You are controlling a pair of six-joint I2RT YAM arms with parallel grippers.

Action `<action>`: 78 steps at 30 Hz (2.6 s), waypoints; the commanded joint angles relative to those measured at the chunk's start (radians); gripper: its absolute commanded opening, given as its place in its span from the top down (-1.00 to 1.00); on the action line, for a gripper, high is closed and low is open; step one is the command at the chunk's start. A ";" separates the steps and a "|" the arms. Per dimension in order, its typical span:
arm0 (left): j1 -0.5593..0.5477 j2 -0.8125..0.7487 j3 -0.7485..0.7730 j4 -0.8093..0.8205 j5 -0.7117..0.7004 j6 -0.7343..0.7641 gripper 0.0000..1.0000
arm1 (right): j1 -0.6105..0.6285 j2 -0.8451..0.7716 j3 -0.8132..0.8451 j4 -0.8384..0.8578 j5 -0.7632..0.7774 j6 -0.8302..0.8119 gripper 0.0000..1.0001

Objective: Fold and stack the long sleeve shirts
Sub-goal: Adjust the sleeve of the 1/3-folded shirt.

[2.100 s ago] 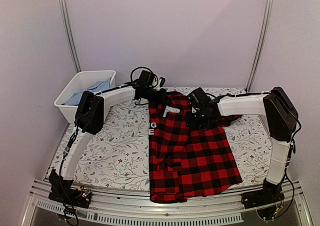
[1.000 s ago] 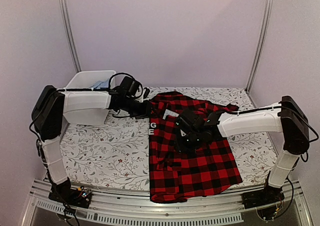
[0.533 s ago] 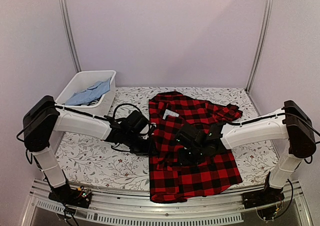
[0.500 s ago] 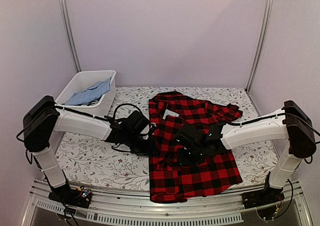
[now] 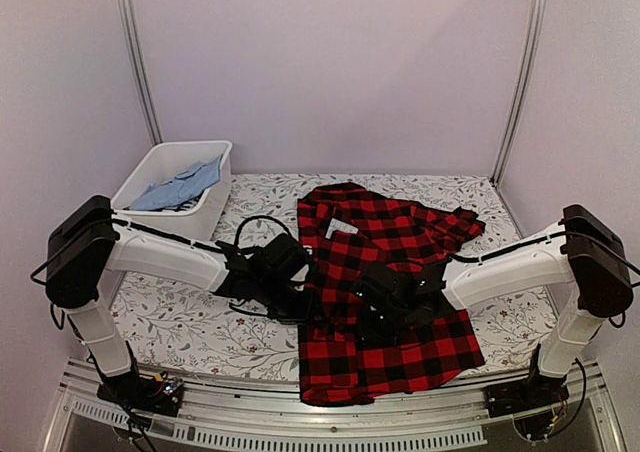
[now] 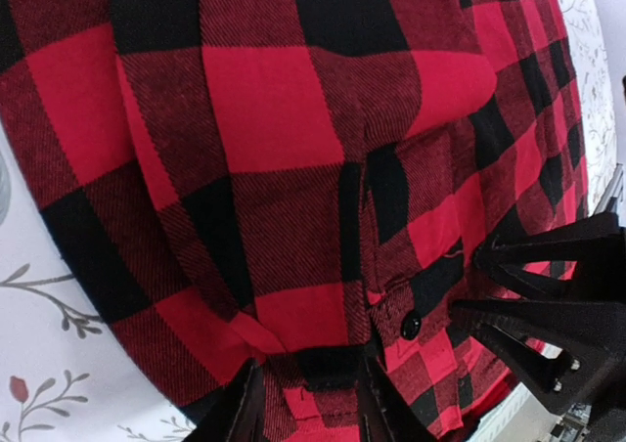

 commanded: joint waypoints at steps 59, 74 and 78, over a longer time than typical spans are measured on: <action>-0.142 -0.097 -0.020 -0.203 0.051 -0.043 1.00 | 0.157 0.005 0.083 -0.065 -0.102 0.094 1.00; 0.095 -0.151 0.014 -0.183 -0.032 0.049 0.25 | 0.001 -0.098 0.145 -0.120 0.058 -0.042 0.04; 0.207 -0.087 0.038 -0.138 0.012 0.109 0.26 | -0.065 -0.113 0.159 -0.117 0.096 -0.116 0.04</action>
